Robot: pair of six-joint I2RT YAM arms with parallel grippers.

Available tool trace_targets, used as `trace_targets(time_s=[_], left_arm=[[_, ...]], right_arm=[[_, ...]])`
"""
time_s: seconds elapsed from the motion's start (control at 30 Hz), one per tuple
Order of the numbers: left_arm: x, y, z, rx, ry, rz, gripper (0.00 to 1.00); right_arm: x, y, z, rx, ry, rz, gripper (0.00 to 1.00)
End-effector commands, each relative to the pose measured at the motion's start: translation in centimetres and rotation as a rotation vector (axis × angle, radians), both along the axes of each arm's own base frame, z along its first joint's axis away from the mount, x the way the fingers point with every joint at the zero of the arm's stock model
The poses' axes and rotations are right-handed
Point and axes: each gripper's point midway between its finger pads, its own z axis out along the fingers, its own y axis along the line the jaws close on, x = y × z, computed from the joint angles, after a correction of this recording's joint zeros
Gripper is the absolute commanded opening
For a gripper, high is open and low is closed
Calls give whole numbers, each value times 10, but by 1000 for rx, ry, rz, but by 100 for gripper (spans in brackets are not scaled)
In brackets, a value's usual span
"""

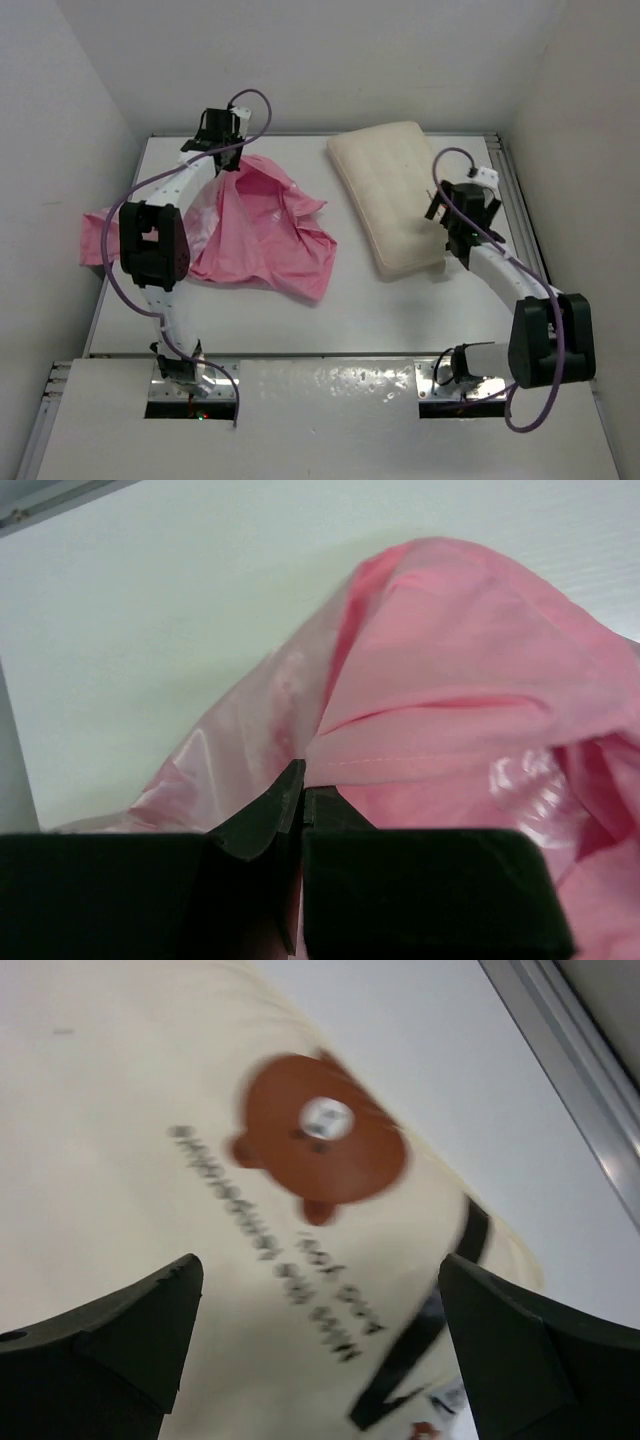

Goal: Put the pillow into the pillowcase

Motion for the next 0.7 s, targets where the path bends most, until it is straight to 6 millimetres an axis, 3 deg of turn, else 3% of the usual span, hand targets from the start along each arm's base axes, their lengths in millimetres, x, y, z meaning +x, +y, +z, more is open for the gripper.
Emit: trace_targets(time_s=[0.0,0.03,0.1,0.17,0.23,0.27,0.3,0.33,0.37,0.4,0.47,0.5,0.53,0.57,0.6,0.63,0.67], left_arm=[[-7,-29,26,-56,-28,-86,0],[-8,-31,29,-61,-31,-95,0],[-11,-36,30,-65,-25,-108,0],[-11,-35,31,-70,-26,-106,0],[-12,-34,33,-75,-30,-97,0],[-12,-34,33,-77,-32,-95,0],[-12,-34,36,-80,-38,-91,0],[-13,-35,37,-84,-41,-92,0],[-13,-36,37,-85,-41,-93,0],[-13,-34,40,-86,-47,-89,0],[-14,-33,41,-84,-48,-81,0],[-15,-32,42,-87,-50,-75,0],[-15,-32,42,-89,-51,-71,0],[-15,-32,41,-87,-50,-70,0],[-16,-32,42,-93,-51,-70,0],[-16,-32,41,-93,-48,-70,0],[-16,-32,40,-94,-47,-68,0]], right_arm=[[17,26,48,-314,17,164,99],[23,39,57,-334,-20,199,99],[42,91,85,-375,-141,334,99],[59,123,100,-371,-188,430,99],[75,146,61,-391,-69,524,99],[96,157,72,-393,-73,529,99],[107,161,30,-419,48,545,99],[105,164,14,-451,149,560,99],[123,174,27,-472,120,544,99],[127,179,4,-515,172,581,99],[143,201,3,-518,120,641,99],[145,206,-7,-498,142,668,99],[145,206,-32,-492,205,676,99],[155,212,-30,-459,197,659,99],[149,208,-44,-459,263,668,99],[148,208,-61,-458,305,677,95],[145,211,-66,-456,324,696,88]])
